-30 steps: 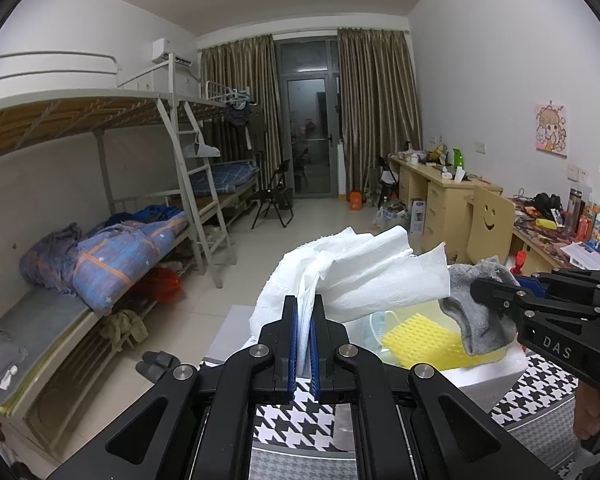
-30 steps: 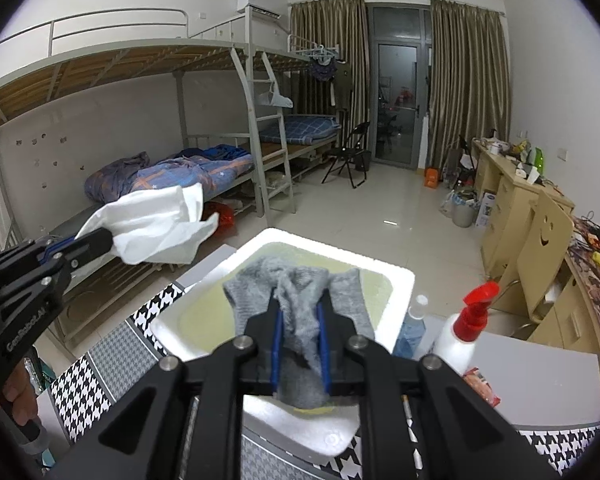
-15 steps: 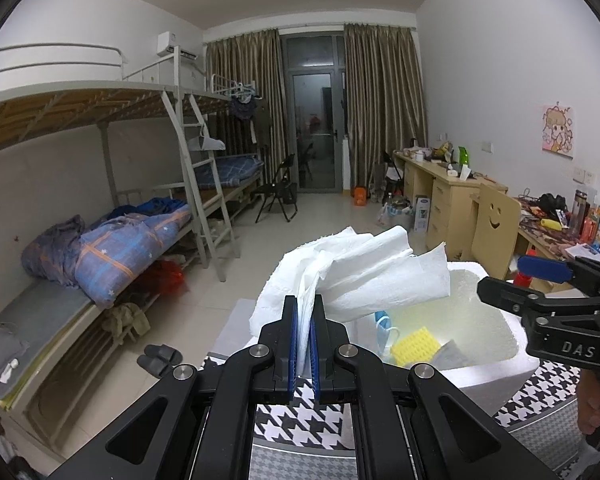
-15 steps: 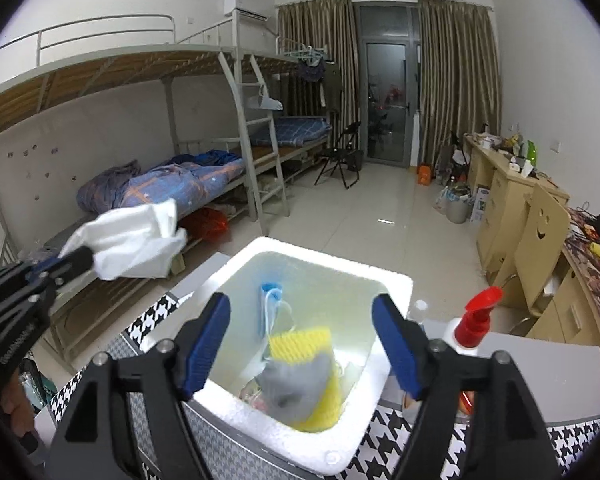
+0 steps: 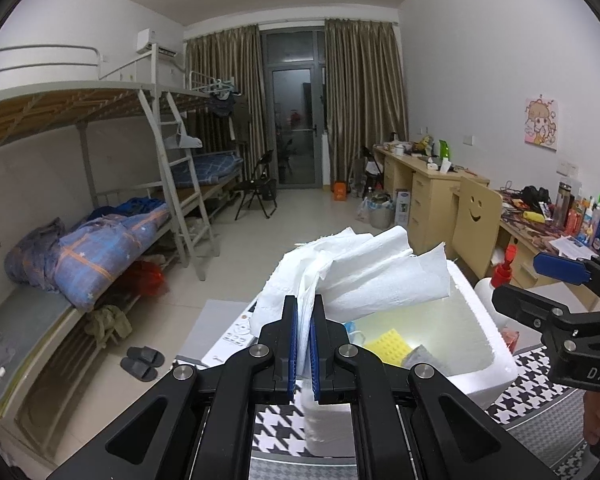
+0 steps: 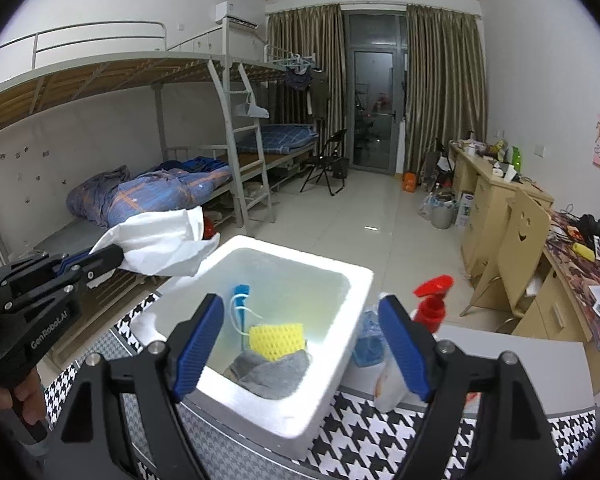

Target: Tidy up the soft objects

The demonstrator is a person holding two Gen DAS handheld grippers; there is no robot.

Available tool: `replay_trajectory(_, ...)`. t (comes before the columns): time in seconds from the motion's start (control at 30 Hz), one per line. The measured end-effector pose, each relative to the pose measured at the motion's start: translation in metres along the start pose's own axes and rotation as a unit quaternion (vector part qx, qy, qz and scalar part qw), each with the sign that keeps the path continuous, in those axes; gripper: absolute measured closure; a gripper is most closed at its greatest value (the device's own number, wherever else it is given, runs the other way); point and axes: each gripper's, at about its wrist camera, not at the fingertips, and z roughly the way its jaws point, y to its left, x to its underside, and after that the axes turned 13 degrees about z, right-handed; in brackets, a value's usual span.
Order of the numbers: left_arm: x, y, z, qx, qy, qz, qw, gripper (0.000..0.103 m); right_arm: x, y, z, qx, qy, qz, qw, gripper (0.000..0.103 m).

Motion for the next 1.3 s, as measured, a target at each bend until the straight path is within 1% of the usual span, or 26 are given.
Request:
replay_trajectory(0.13, -0.003, -0.006, 0.006, 0.011, 0.003, 0.001, 0.9999, 0.097, 0.002, -0.006, -0.005, 0.012, -0.004, -0.002, 1.0, 0.019)
replay_trajectory(0.5, -0.01, -0.025, 0.018, 0.035, 0.01, 0.007, 0.9993, 0.097, 0.005, -0.022, -0.016, 0.016, -0.005, 0.003, 1.0, 0.019)
replay_trajectory(0.6, -0.011, -0.03, 0.02, 0.044, 0.011, 0.011, 0.9989, 0.097, 0.004, -0.026, -0.016, 0.018, 0.001, 0.009, 1.0, 0.019)
replay_trajectory(0.63, -0.011, -0.033, 0.022, 0.048, 0.013, 0.014, 0.9987, 0.096, 0.005, -0.027, -0.016, 0.02, 0.002, 0.01, 1.0, 0.019)
replay_trajectory(0.67, -0.011, -0.035, 0.024, 0.048, 0.017, 0.016, 0.9986, 0.091, 0.005, -0.028, -0.017, 0.022, 0.002, 0.009, 1.0, 0.019)
replay_trajectory(0.7, -0.011, -0.036, 0.026, 0.044, 0.02, 0.019, 0.9986, 0.075, 0.005, -0.029, -0.018, 0.025, 0.003, 0.008, 1.0, 0.019)
replay_trajectory(0.73, -0.01, -0.038, 0.026, 0.038, 0.024, 0.02, 0.9988, 0.063, 0.006, -0.03, -0.02, 0.026, 0.001, 0.008, 1.0, 0.019)
replay_trajectory(0.77, -0.01, -0.038, 0.026, 0.035, 0.024, 0.019, 0.9989, 0.038, 0.007, -0.032, -0.021, 0.027, 0.001, 0.009, 1.0, 0.019)
replay_trajectory(0.8, -0.01, -0.038, 0.025, 0.035, 0.016, 0.018, 0.9991, 0.026, 0.008, -0.034, -0.023, 0.028, 0.0, 0.011, 1.0, 0.019)
replay_trajectory(0.87, -0.01, -0.038, 0.021, 0.029, 0.008, 0.019, 0.9994, 0.025, 0.008, -0.036, -0.025, 0.03, -0.002, 0.013, 0.999, 0.019)
replay_trajectory(1.03, -0.012, -0.037, 0.02, 0.033, 0.009, 0.017, 0.9992, 0.021, 0.011, -0.041, -0.028, 0.034, -0.002, 0.016, 0.999, 0.019)
replay_trajectory(1.1, -0.01, -0.036, 0.017, 0.031, 0.006, 0.016, 0.9994, 0.014, 0.012, -0.041, -0.028, 0.032, -0.001, 0.016, 0.999, 0.019)
replay_trajectory(1.23, -0.01, -0.036, 0.009, 0.028, -0.001, 0.019, 0.9994, 0.013, 0.015, -0.04, -0.03, 0.033, -0.003, 0.015, 0.999, 0.019)
replay_trajectory(1.27, -0.009, -0.037, 0.007, 0.027, -0.003, 0.02, 0.9994, 0.012, 0.015, -0.04, -0.031, 0.033, -0.003, 0.016, 0.999, 0.019)
replay_trajectory(1.3, -0.01, -0.036, 0.004, 0.026, -0.007, 0.021, 0.9994, 0.007, 0.016, -0.04, -0.032, 0.033, -0.002, 0.017, 0.999, 0.019)
